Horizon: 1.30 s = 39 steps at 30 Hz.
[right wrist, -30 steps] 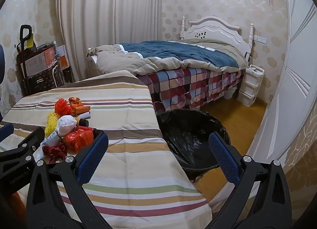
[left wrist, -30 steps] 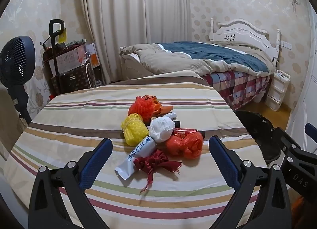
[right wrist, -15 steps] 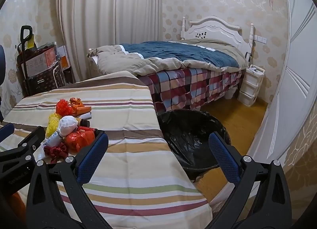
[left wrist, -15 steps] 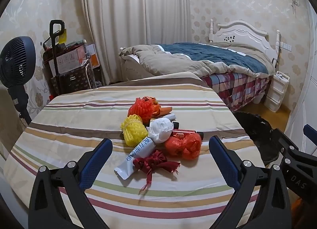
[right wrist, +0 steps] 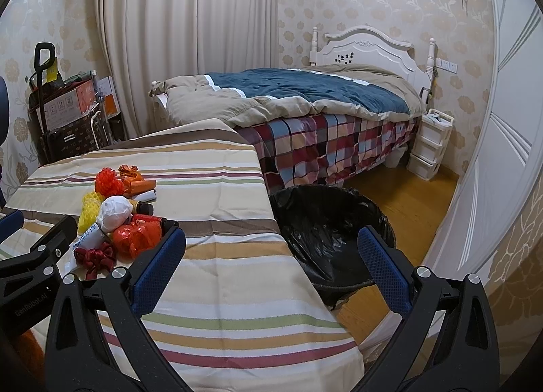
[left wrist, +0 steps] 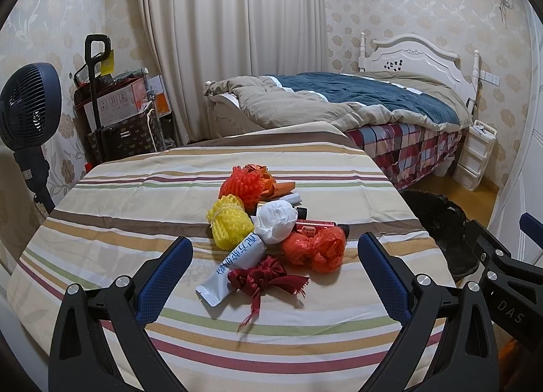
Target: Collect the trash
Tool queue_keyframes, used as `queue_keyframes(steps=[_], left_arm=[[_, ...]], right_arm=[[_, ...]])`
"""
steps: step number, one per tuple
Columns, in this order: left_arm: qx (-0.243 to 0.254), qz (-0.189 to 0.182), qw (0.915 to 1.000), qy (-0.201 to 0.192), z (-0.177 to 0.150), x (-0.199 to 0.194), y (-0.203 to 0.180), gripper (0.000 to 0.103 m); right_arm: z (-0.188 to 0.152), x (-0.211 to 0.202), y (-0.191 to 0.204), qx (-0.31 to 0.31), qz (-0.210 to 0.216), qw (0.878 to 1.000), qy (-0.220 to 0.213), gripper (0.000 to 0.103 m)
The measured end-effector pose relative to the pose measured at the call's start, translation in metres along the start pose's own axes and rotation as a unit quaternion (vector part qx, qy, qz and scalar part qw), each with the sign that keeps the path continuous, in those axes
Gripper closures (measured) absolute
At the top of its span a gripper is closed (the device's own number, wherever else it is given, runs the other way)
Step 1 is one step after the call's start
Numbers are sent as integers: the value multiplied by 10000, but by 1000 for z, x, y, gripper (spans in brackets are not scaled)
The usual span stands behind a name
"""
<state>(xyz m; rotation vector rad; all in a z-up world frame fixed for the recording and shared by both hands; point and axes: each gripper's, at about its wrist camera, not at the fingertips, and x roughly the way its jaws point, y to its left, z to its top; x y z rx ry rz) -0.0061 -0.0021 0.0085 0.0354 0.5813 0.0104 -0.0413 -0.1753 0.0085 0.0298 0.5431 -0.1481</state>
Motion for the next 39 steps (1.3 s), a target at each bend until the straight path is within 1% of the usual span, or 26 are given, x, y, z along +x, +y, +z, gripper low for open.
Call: queue_keyframes(steps=[39], left_arm=[[31, 28, 10000, 51, -2, -1, 0, 6]], right_arm=[[-1, 1, 0, -5, -2, 10000, 41, 4]])
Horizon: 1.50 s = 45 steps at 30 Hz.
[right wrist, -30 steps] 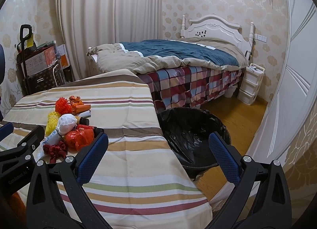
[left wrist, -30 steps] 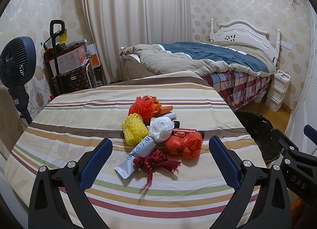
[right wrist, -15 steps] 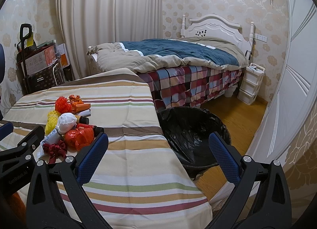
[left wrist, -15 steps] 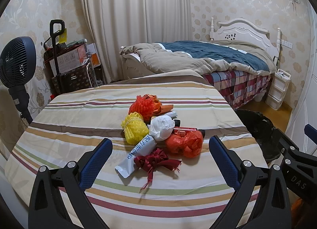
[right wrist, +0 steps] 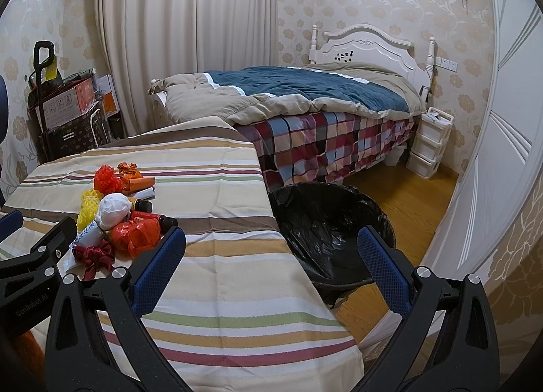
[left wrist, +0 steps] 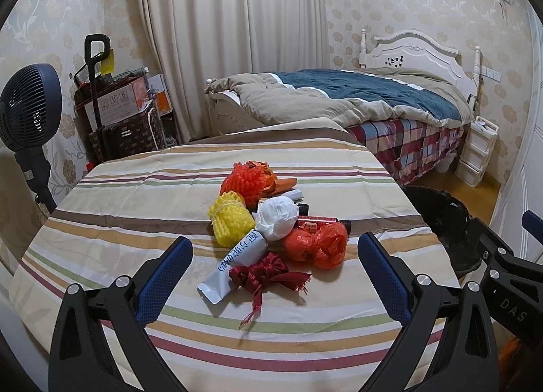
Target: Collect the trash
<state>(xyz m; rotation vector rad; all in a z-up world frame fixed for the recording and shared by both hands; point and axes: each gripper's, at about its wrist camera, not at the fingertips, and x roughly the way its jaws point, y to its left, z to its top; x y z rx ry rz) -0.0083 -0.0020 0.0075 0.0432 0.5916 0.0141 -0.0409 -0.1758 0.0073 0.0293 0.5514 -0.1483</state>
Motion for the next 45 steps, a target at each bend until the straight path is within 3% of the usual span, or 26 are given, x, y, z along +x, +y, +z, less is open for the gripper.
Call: queue_keyframes(steps=[28, 35, 39, 45], left_arm=[[-19, -36, 10000, 71, -6, 7, 2, 6], [-42, -28, 9999, 96, -11, 10, 14, 7], [-106, -8, 9999, 106, -6, 11, 28, 7], [-80, 72, 9994, 321, -10, 24, 44, 7]], right_arm=[[1, 0, 0, -6, -5, 10000, 19, 4], [-1, 4, 3, -22, 32, 9999, 114, 4], [-21, 13, -2, -33, 75, 9998, 207, 4], [-25, 21, -1, -19, 132, 9991, 412, 4]])
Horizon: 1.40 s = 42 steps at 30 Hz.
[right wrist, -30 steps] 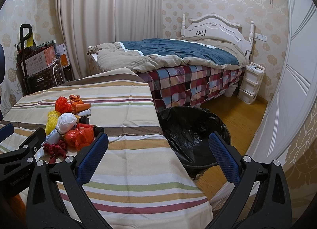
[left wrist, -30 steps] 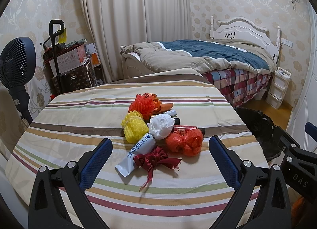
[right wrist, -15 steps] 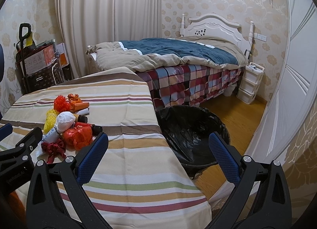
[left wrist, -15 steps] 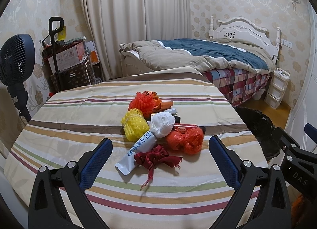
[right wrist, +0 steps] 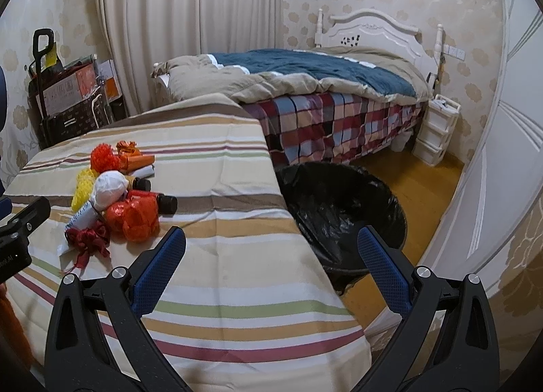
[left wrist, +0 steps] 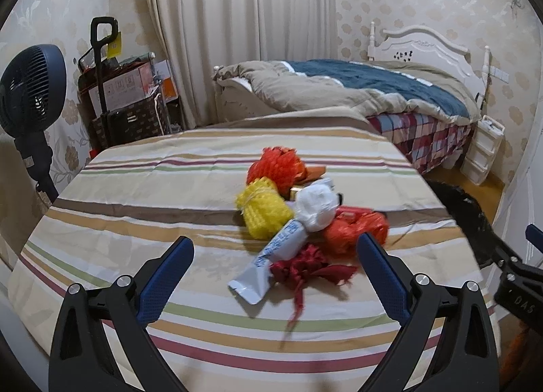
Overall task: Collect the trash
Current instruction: 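Reach the left tool to the red ribbon and close on it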
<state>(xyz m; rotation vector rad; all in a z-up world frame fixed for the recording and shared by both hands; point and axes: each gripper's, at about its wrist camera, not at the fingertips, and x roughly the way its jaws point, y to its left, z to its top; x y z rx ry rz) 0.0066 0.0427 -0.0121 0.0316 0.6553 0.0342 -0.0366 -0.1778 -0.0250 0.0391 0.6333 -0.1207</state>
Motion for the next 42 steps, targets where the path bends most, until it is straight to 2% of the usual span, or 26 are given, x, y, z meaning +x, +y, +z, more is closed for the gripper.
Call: queue_keyframes(steps=[6, 14, 20, 21, 23, 31, 40, 42], left_arm=[[-30, 34, 9992, 391, -5, 24, 8, 16], [5, 73, 9978, 654, -10, 45, 8, 16], [9, 65, 9973, 728, -13, 49, 8, 16], [1, 63, 9973, 734, -14, 49, 9, 16], [-20, 74, 9972, 739, -14, 50, 10, 16], [-81, 41, 9971, 761, -16, 46, 15, 16], [32, -64, 9969, 780, -21, 43, -3, 17], [63, -74, 9967, 808, -21, 45, -8, 22]], right_arm=[[-1, 17, 2, 32, 39, 9997, 249, 4], [-1, 38, 8, 0, 91, 9989, 469, 4], [1, 48, 13, -8, 134, 9983, 567, 7], [1, 49, 14, -7, 151, 9982, 577, 9], [0, 51, 16, -16, 190, 9979, 625, 22], [-5, 54, 19, -30, 256, 9970, 737, 22], [-6, 52, 18, -10, 272, 9971, 708, 22], [-6, 52, 18, 15, 277, 9971, 706, 22]])
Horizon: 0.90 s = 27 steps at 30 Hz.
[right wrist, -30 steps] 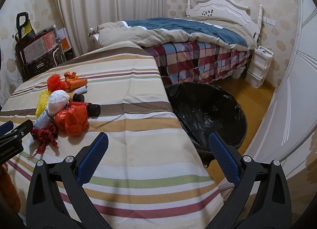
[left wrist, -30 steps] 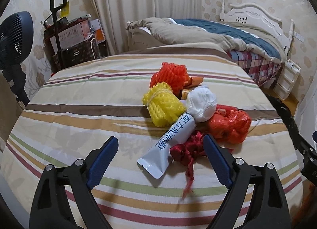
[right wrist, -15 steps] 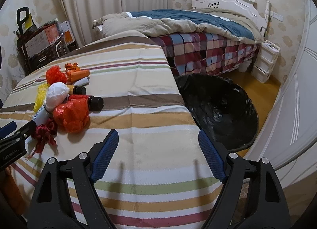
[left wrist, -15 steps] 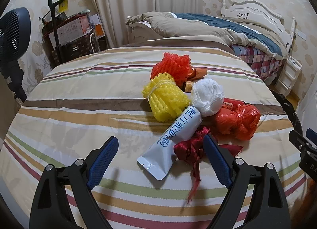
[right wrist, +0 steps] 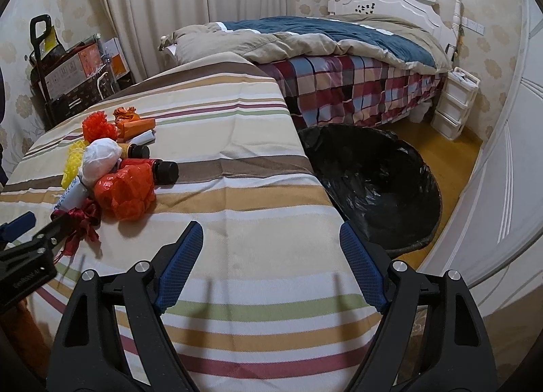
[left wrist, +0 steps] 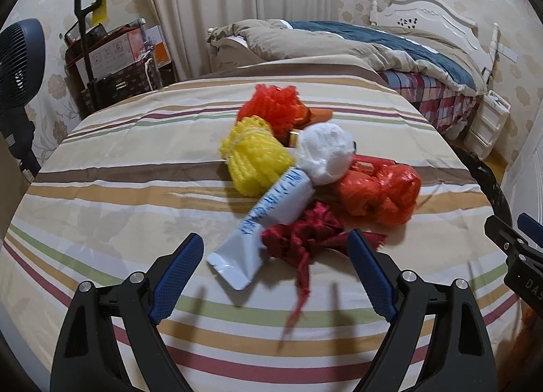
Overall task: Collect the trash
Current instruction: 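Reach the left tool to the red ribbon and close on it, then lift the red ribbon with the left tool while the right tool grasps the red plastic bag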
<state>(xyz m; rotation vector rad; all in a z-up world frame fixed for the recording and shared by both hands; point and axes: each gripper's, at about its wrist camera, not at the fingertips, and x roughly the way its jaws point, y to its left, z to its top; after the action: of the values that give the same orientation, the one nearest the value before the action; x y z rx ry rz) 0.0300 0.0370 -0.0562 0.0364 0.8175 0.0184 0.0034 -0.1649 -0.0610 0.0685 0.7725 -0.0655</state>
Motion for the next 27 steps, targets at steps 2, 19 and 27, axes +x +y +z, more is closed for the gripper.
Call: queue_keyframes(steps=[2, 19, 27], left_arm=[[25, 17, 10000, 21, 1, 4, -6, 28], [26, -506, 9984, 240, -7, 8, -3, 85], [6, -523, 9985, 134, -10, -2, 8, 86]], right_arm=[[-1, 0, 0, 14, -2, 10000, -7, 22], [-8, -1, -4, 75, 141, 9999, 38, 22], [-10, -2, 7, -63, 161, 9998, 58, 22]])
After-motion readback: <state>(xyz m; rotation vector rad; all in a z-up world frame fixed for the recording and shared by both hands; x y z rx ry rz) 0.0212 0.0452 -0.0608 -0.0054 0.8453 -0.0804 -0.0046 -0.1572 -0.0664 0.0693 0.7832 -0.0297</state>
